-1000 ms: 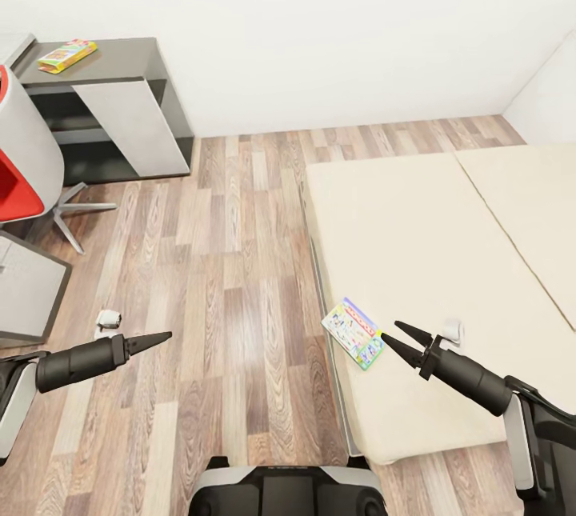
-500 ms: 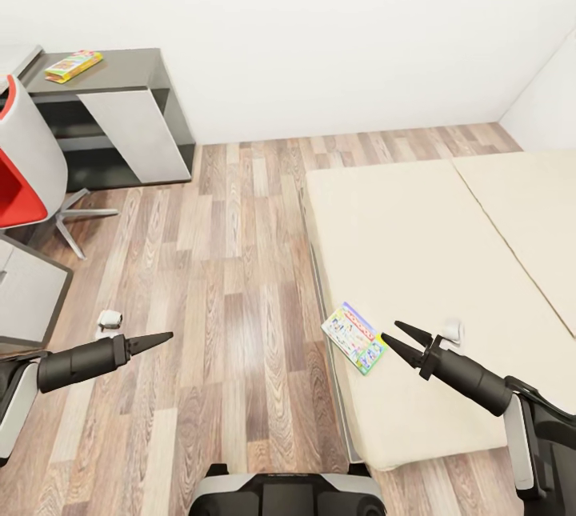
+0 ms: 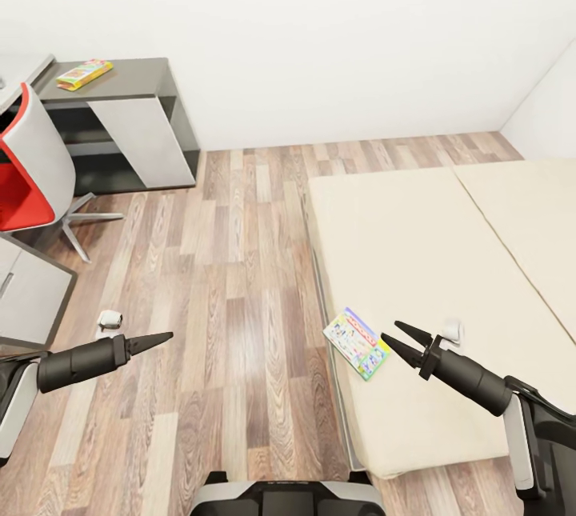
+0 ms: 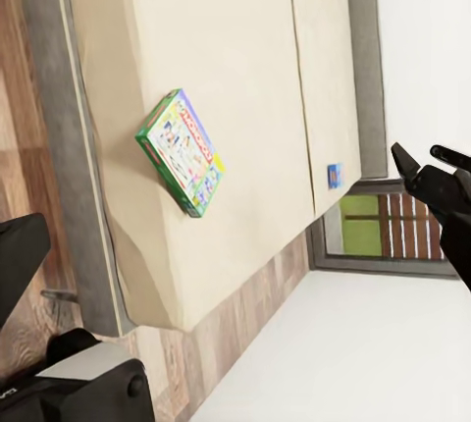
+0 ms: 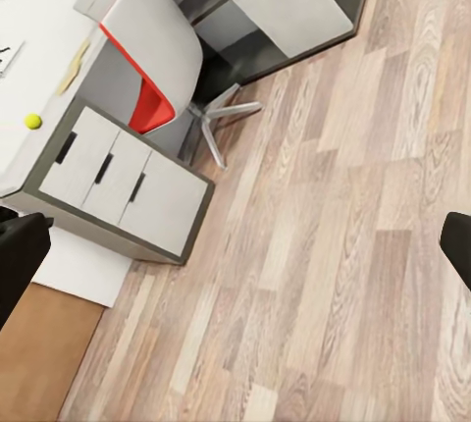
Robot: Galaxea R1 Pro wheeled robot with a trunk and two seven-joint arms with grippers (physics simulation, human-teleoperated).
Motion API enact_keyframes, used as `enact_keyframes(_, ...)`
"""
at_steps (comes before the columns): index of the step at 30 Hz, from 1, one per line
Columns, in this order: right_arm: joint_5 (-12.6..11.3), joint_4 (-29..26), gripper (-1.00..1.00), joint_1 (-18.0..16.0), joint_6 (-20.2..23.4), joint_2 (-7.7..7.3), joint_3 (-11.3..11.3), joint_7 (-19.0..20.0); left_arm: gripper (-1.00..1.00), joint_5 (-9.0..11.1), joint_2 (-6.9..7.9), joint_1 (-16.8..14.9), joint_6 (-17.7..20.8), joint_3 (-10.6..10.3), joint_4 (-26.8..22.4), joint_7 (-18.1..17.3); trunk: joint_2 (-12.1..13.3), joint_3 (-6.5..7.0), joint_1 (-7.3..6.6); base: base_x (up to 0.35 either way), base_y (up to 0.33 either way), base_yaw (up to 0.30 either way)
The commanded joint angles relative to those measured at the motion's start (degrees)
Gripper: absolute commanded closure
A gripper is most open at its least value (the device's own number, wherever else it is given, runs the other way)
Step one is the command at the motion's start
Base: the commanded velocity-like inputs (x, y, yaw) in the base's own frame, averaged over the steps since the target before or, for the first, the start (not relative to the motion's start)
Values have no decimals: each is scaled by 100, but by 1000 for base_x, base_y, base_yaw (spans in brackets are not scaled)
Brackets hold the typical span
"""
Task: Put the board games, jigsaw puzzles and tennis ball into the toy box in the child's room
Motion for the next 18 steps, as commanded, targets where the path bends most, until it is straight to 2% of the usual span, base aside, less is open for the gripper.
enact_keyframes(1, -21, -1, -100, -3, 54, -3, -5, 13, -100, 5, 1, -6, 33, 1, 0, -11, -8, 3, 3, 0, 0, 63)
enact_keyframes(18, -8, -1, -100, -4, 52, 1, 11, 6, -100, 5, 1, -5, 33, 2, 0, -4, -8, 163, 3, 0, 0, 64)
